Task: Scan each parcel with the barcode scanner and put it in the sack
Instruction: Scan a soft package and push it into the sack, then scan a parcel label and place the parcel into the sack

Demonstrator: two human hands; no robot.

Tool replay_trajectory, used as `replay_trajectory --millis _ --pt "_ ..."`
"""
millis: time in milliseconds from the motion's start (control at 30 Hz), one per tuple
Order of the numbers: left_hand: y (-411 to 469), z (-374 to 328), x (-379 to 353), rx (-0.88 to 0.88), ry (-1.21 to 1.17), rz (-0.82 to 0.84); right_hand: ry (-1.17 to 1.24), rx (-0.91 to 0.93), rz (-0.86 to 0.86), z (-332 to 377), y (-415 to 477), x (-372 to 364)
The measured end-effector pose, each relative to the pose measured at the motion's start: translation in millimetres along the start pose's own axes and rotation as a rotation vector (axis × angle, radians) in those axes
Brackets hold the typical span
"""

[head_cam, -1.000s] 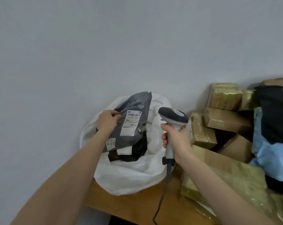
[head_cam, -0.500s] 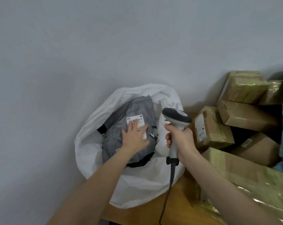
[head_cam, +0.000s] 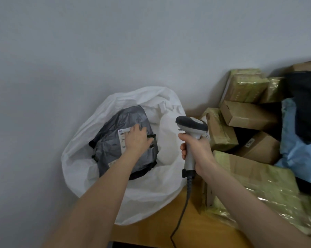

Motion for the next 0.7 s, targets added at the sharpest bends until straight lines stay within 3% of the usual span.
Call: replay_trajectory --millis 267,700 --pt "-17.8 -102.1 50.4 -0.067 -0.036 -0.124 0.051 0.023 0.031 9.1 -46.1 71.4" --pt "-124.2 -344.9 84.3 -0.089 -0.02 -0.219 0.097 -0.024 0.189 -8.0 -133.6 303.2"
Point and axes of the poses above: each hand's wrist, its own y-axis towards the middle knuckle, its own x-axis out of the back of the hand, z = x × y, the point moved 4 cm from there along y, towards the middle knuckle, and after that the axes turned 6 degrees about -x, right-handed, at the moved point
